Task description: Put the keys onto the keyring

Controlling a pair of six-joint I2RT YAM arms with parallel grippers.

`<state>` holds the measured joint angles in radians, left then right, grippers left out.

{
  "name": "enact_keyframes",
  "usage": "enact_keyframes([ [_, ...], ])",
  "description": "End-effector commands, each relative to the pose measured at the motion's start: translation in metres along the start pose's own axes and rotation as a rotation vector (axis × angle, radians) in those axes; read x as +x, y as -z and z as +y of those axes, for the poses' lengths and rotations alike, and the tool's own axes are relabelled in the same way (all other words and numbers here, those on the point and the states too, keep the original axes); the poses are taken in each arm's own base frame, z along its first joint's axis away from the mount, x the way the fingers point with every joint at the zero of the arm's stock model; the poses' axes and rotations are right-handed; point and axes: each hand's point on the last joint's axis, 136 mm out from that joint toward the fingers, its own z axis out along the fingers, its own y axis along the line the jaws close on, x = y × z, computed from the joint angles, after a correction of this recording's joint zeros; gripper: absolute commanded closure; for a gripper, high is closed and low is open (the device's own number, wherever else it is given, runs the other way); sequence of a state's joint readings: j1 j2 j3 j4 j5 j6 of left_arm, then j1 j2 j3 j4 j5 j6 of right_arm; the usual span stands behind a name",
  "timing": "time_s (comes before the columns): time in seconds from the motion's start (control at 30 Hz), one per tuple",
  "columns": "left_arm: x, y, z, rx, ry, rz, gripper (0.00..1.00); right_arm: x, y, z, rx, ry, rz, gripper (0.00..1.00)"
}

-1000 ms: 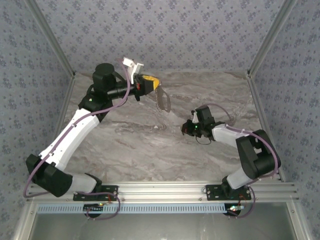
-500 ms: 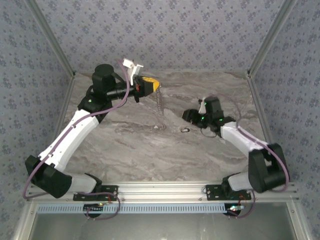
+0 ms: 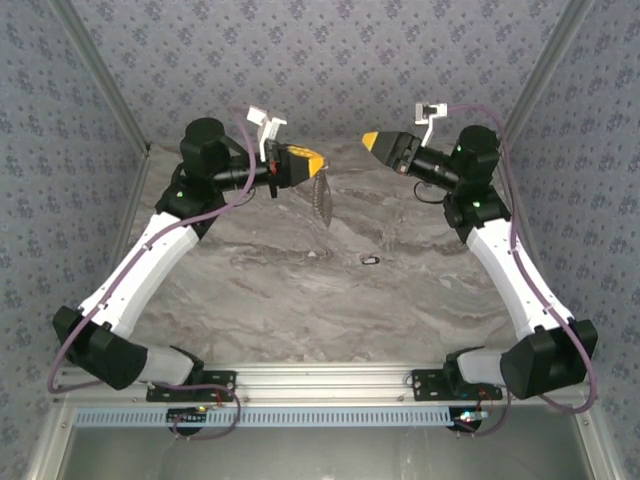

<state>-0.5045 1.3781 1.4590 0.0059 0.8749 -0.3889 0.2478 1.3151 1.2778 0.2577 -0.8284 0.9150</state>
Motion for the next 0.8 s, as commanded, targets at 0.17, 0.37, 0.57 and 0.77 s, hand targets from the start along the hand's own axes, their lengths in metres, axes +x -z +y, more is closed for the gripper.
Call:
enact_keyframes([
  [0.17,-0.038,-0.001,-0.025,0.090,-0.049,-0.068,1.00,0.006,-0.019,0.061,-0.263,0.008,0.094,0.44],
  [0.37,-0.044,-0.002,-0.023,0.079,-0.055,-0.080,1.00,0.014,-0.020,0.067,-0.286,0.006,0.118,0.48],
  [0.57,-0.047,-0.004,-0.022,0.085,-0.054,-0.081,1.00,0.019,-0.023,0.075,-0.307,0.011,0.135,0.51],
  [0.77,-0.045,-0.006,-0.019,0.083,-0.050,-0.077,1.00,0.021,-0.027,0.081,-0.322,0.012,0.143,0.55],
])
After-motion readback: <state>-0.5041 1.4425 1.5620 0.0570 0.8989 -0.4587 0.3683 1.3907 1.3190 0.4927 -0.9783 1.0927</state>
